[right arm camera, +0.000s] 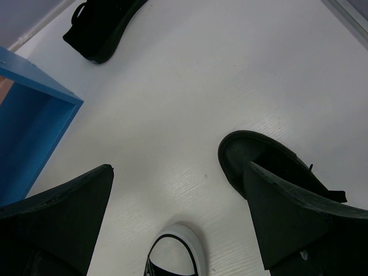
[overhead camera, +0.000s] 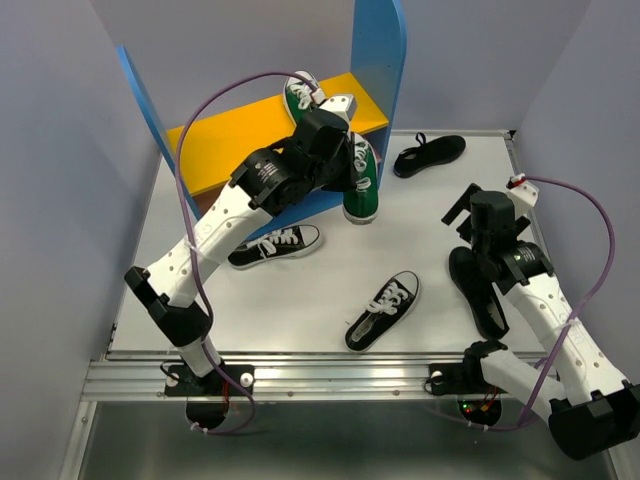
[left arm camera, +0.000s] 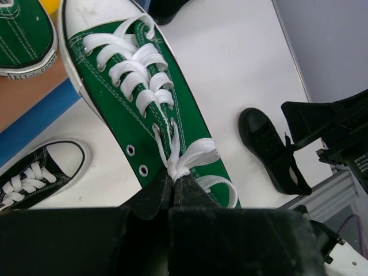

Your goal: Place and organize the shoes onto the shoe shelf

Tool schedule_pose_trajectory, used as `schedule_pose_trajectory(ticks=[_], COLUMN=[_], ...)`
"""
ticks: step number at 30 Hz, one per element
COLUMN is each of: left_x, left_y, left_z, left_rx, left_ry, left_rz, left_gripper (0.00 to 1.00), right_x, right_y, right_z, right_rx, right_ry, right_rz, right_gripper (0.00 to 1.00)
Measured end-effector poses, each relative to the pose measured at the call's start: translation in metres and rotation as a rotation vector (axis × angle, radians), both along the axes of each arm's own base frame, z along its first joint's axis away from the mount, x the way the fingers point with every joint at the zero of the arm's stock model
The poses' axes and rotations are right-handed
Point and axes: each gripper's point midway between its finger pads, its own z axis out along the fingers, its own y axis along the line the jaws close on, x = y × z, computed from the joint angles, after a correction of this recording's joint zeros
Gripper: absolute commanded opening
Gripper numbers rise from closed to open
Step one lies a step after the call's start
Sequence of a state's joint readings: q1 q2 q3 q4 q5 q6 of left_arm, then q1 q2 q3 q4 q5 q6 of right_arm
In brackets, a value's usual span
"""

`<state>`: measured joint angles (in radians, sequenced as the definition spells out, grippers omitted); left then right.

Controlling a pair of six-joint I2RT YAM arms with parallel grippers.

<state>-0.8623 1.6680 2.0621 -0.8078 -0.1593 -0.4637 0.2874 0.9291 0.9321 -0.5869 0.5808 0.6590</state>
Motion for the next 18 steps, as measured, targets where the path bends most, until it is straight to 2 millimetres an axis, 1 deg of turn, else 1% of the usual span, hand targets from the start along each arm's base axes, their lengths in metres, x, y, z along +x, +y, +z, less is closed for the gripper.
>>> schedule_pose_trajectory(ticks=[2,4,6,8,9,11,14,16,17,18], left_x=[-0.001,-0.003,-0.006,-0.009,-0.011,-0.015,-0.023,-0.029,-0.038,-0.043], left_y=[-0.002,-0.006,-0.008,-0.014,-0.016,-0.02,-0.023,-0.019,-0.013,-0.009], left_z=[0.0,-0.008,-0.027,-0.06,-0.073,-0.115,-0.185,-0.222,-0.244,-0.256], left_rx=[-0.011,-0.02,-0.011,0.015,0.028,0.068,0.142,0.179,0.204,0.227], left_ry=[0.0,0.007,0.032,0.065,0.08,0.12,0.192,0.226,0.26,0.277], left_rz=[-0.012,-0.028,-0.047,-0.062,-0.072,-0.087,-0.115,-0.129,-0.145,-0.153], left_gripper=[0.0,0.0,0.0,0.0,0.0,0.0,0.0,0.0,0.0,0.0], right_x=[0.0,0.0,0.0,0.0,0.0,0.0,0.0,0.0,0.0,0.0], right_y=[0.0,0.0,0.0,0.0,0.0,0.0,0.0,0.0,0.0,0.0], right_z=[0.0,0.0,0.0,0.0,0.0,0.0,0.0,0.0,0.0,0.0], right_rx=[0.0,0.0,0.001,0.003,0.004,0.004,0.004,0.003,0.003,0.002], right_ry=[0.0,0.0,0.0,-0.001,-0.001,-0.002,-0.001,-0.001,-0.001,-0.001], right_rz=[0.0,0.0,0.0,-0.001,-0.002,-0.002,-0.002,-0.002,-0.001,-0.002], right_gripper=[1.0,1.0,1.0,1.0,1.0,1.0,1.0,1.0,1.0,1.0])
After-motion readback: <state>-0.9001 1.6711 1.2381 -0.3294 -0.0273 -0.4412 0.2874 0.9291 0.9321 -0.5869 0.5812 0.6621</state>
